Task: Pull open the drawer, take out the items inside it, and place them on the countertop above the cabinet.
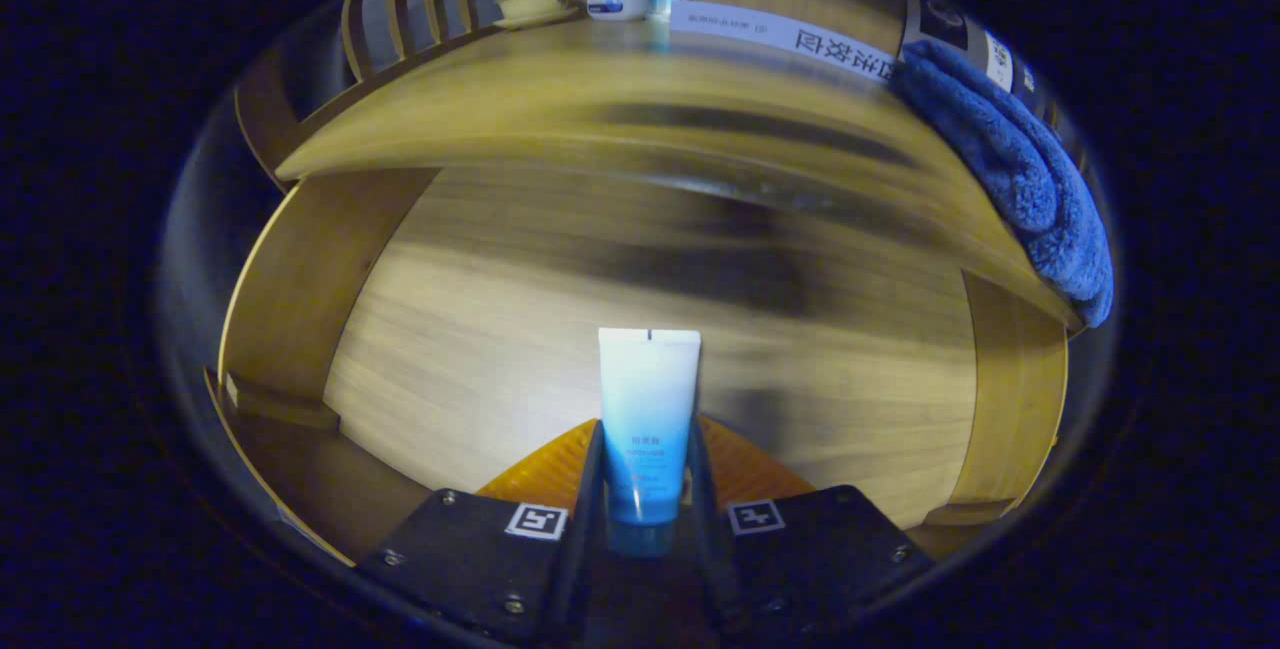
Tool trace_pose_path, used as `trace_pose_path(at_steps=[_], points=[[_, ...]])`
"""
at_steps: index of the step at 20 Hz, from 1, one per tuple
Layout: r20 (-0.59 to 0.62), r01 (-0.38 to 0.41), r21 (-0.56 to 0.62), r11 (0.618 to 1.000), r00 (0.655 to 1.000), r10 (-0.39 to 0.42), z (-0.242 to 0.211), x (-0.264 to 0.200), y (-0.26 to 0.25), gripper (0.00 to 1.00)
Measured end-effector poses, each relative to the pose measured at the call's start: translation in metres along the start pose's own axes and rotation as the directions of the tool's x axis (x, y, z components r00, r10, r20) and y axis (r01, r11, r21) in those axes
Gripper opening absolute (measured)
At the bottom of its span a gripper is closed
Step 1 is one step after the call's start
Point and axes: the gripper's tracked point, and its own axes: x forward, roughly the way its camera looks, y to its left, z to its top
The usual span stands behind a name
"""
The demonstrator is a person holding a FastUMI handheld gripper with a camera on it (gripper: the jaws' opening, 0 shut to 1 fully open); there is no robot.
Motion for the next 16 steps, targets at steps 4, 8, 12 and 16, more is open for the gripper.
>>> trace_pose_path(at_steps=[4, 8, 12, 16], points=[[0.084, -0.064, -0.006, 0.998, 0.994, 0.064, 0.012, -0.005, 0.013, 0.43], [0.167, -0.123, -0.047, 0.991, 0.977, 0.13, 0.026, -0.019, 0.029, 0.44], [0.244, -0.151, -0.074, 0.986, 0.956, 0.164, 0.034, -0.035, 0.043, 0.44], [0.325, -0.152, -0.089, 0.984, 0.93, 0.173, 0.044, -0.055, 0.048, 0.43]])
